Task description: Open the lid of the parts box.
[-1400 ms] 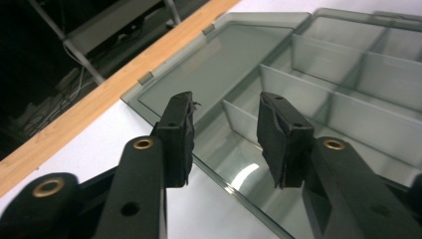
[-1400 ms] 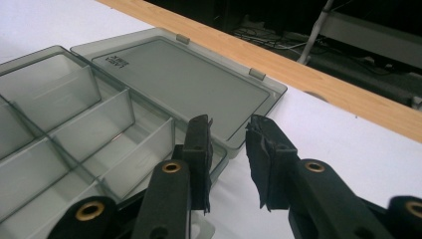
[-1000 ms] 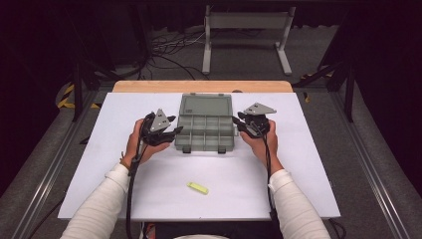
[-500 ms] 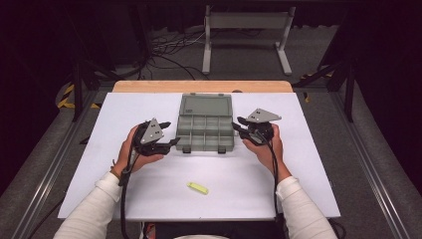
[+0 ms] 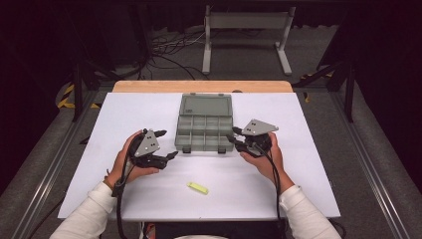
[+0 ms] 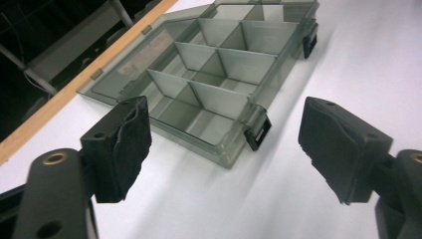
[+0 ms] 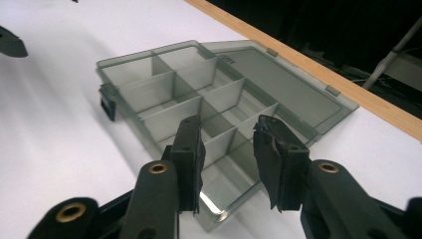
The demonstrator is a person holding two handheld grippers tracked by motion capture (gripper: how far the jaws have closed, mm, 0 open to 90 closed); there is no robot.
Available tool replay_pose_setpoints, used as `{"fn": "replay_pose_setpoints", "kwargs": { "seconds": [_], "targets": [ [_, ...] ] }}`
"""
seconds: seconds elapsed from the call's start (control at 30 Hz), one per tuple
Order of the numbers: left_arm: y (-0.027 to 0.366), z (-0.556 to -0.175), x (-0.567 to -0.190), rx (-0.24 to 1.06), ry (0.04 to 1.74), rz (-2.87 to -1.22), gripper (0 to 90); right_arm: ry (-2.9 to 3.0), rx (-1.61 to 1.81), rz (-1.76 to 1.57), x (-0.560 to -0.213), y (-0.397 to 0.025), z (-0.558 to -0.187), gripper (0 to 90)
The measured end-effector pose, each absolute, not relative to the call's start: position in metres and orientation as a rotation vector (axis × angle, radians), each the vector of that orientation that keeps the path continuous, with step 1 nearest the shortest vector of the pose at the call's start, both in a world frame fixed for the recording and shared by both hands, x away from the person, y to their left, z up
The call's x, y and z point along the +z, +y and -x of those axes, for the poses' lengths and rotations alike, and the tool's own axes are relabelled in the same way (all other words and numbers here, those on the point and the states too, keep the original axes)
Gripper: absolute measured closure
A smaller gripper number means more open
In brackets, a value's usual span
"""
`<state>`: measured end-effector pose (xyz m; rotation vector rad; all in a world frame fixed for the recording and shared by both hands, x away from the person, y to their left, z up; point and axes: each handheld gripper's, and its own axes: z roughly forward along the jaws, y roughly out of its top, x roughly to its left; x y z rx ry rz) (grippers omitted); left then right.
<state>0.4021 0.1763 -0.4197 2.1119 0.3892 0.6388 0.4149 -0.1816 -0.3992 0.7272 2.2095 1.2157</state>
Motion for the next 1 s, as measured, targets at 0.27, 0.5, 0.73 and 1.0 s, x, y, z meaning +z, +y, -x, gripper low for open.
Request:
{"fn": "replay_pose_setpoints", "kwargs": {
  "seconds": [0.27,0.5,0.73,1.0],
  "targets": [
    [0.184,-0.391,-0.423,0.619,0.395,-2.103,14.8,2.255,1.218,-0.678,-0.405,-0.172,-0.398,58.8],
    [0.19,-0.382,-0.43,0.59,0.398,-2.093,12.4,2.292,1.226,-0.657,-0.41,-0.165,-0.388,48.9],
    [0.198,-0.373,-0.436,0.538,0.416,-2.058,9.3,2.305,1.227,-0.635,-0.413,-0.161,-0.379,35.7],
    [0.207,-0.366,-0.443,0.518,0.426,-2.043,6.3,2.341,1.228,-0.611,-0.42,-0.155,-0.37,24.8]
  ]
}}
